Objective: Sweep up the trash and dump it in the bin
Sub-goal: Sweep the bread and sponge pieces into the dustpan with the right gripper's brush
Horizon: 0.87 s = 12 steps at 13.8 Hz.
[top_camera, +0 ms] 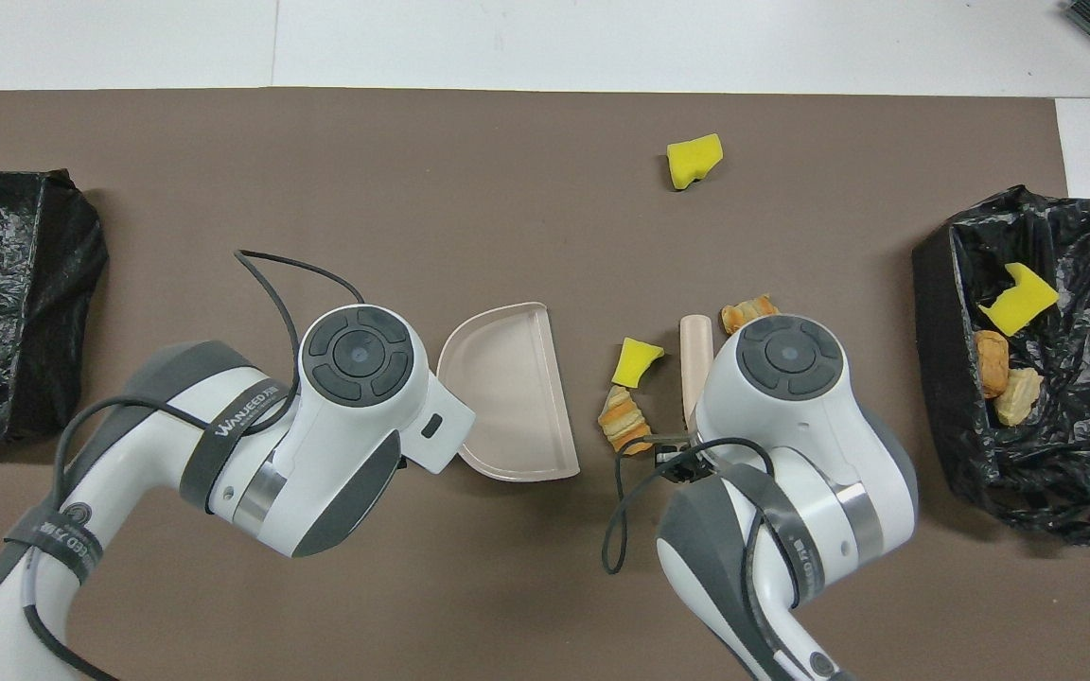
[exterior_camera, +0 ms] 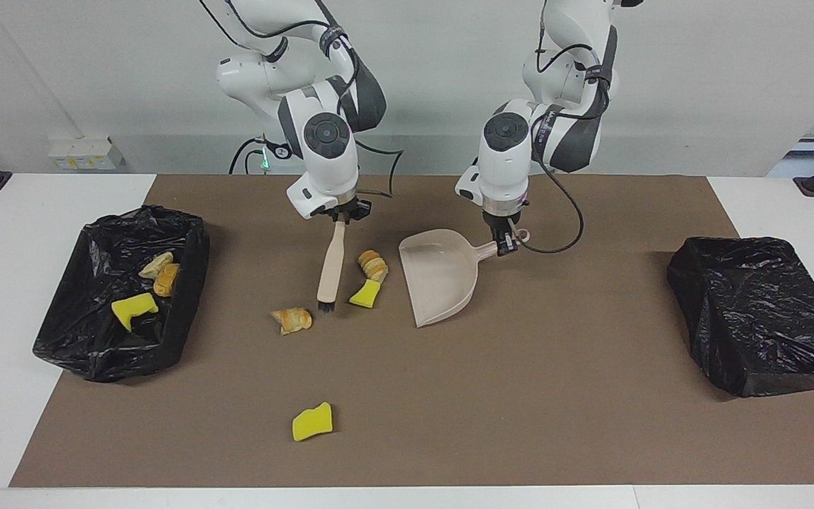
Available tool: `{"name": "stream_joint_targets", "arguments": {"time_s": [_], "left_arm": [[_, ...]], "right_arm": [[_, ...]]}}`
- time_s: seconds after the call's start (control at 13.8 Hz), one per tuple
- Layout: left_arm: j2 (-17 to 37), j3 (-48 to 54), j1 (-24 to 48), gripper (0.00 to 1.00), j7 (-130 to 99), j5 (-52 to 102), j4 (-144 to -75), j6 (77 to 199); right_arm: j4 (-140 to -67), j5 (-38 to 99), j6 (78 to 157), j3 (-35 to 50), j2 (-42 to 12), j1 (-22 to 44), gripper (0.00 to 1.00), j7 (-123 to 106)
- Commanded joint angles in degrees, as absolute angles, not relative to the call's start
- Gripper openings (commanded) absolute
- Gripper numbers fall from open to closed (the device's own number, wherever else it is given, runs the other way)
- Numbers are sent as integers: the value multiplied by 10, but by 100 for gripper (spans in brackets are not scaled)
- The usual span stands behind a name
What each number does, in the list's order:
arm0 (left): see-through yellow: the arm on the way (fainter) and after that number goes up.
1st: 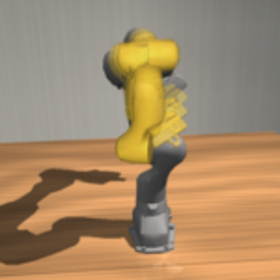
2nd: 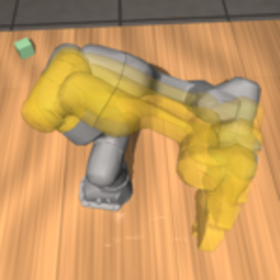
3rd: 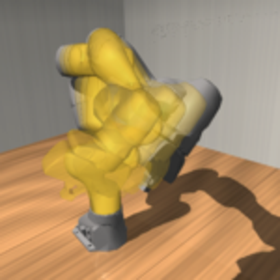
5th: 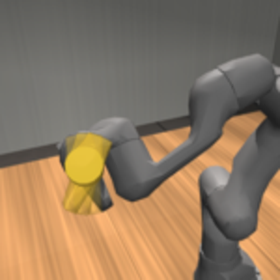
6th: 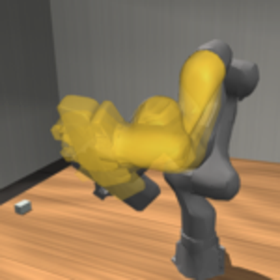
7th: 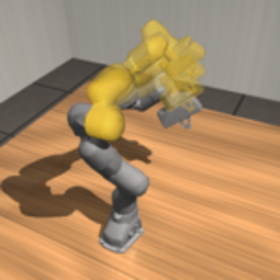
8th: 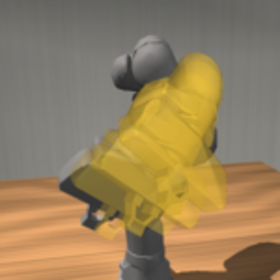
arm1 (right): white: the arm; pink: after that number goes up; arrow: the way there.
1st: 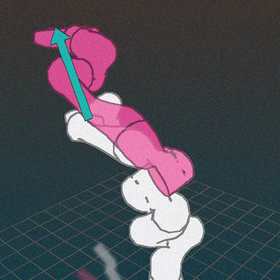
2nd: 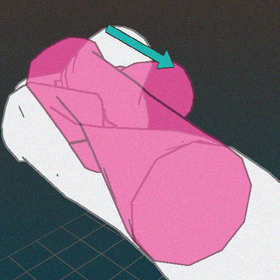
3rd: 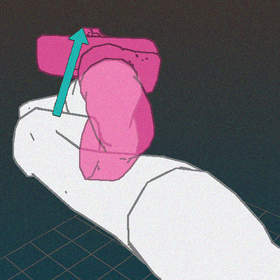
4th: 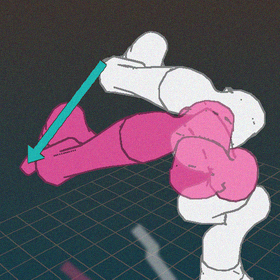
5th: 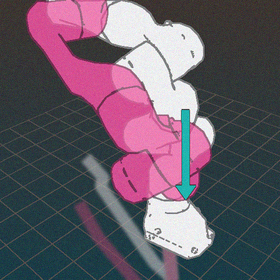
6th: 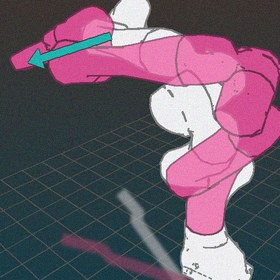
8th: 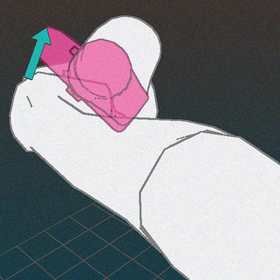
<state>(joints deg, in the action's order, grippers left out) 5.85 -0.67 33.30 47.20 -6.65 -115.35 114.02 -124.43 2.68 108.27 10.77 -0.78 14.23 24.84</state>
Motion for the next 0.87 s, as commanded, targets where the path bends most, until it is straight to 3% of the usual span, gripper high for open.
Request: {"name": "stream_joint_targets", "arguments": {"time_s": [0.0, 0.29, 0.8], "left_arm": [[43, -11, 338, 0, 460, -77, -1170, 1142], [42, -11, 338, 0, 460, -77, -1170, 1141], [43, -11, 338, 0, 460, -77, -1170, 1141]], "right_arm": [[-1274, 1, 1121, 112, -11, 164, 0, 208], [-1231, 30, 1127, 124, -66, 200, 0, 184], [-1160, 290, 1121, 121, -75, 200, 0, 61]]}}
